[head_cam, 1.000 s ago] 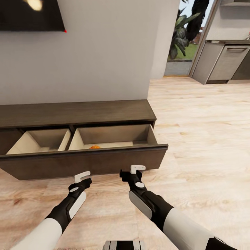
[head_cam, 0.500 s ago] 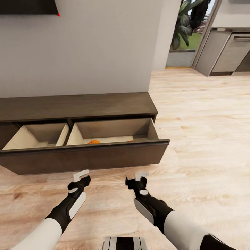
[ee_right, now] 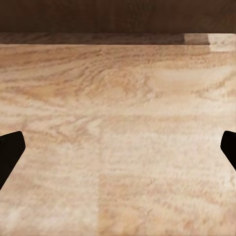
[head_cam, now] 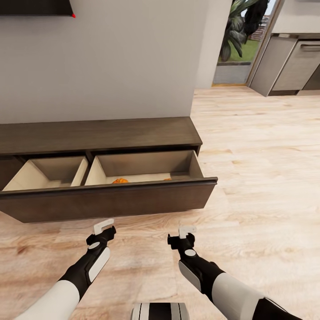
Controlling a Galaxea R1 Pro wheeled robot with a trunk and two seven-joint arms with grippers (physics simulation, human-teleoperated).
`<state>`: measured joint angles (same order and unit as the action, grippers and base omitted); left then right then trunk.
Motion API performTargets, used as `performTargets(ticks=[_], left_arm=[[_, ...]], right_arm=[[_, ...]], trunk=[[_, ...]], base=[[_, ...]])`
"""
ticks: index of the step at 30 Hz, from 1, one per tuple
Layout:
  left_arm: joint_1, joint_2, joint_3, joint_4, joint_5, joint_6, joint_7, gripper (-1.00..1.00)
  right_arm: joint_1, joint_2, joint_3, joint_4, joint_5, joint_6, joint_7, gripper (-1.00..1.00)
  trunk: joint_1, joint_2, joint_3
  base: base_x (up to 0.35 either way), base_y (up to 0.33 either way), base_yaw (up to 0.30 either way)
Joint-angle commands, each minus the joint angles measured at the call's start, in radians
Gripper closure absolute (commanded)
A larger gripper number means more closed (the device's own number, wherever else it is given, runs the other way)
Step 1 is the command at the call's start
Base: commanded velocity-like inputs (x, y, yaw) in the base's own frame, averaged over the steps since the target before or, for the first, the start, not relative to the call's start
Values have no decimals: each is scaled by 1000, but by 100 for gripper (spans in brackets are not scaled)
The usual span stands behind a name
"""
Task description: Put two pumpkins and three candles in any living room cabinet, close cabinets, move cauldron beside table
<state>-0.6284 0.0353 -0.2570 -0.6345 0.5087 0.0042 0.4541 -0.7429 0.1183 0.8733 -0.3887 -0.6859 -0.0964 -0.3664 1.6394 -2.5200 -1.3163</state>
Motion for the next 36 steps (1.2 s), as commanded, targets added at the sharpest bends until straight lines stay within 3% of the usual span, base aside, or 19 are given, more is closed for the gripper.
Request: performTargets(ticks=[1, 27, 36], left_arm=[[-1, 2, -8, -1, 8, 0, 9, -100], [-1, 3, -8, -1, 5, 1, 8, -100], [-1, 2, -8, -1, 4, -2, 8, -100]], right_arm=[[-1, 0, 8, 0, -11, -6, -5, -100], [-1, 0, 6, 1, -14, -8, -5, -100], [-1, 0, 6, -1, -13, -138, -18, -100]], trunk=[[0, 0, -1], [0, 0, -1], [0, 0, -1]], base=[[0, 0, 0], [82, 8, 0], [85, 0, 0]])
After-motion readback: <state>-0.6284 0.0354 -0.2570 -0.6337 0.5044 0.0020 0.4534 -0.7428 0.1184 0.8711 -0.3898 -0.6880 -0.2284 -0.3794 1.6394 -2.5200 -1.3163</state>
